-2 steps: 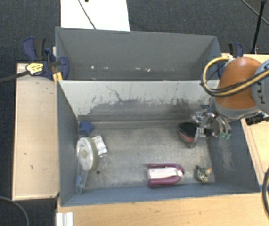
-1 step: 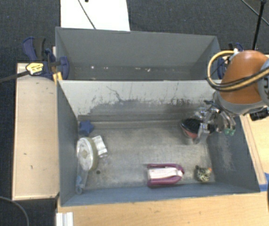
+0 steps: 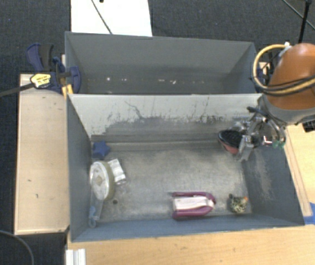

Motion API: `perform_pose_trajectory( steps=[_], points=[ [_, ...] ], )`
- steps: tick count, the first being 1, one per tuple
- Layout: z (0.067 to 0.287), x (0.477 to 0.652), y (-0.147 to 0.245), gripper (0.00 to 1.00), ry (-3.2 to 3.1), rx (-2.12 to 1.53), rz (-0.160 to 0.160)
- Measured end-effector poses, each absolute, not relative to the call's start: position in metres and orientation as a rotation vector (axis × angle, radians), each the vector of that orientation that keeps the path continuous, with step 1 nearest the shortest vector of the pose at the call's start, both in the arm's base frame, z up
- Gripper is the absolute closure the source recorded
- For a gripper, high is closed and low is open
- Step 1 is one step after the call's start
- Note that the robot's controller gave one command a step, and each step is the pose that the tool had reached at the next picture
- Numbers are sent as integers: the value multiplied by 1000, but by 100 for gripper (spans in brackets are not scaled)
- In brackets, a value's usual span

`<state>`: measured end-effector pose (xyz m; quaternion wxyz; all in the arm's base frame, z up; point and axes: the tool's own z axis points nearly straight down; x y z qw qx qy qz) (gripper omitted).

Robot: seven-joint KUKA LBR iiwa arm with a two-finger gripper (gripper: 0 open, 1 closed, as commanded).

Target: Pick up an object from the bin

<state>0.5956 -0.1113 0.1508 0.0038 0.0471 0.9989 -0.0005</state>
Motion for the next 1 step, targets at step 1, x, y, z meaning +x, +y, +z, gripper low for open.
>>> perform_pose_trajectory(
  steps=[1],
  points=[
    [157,597,-111,100,3132,147,-1]
  ],
)
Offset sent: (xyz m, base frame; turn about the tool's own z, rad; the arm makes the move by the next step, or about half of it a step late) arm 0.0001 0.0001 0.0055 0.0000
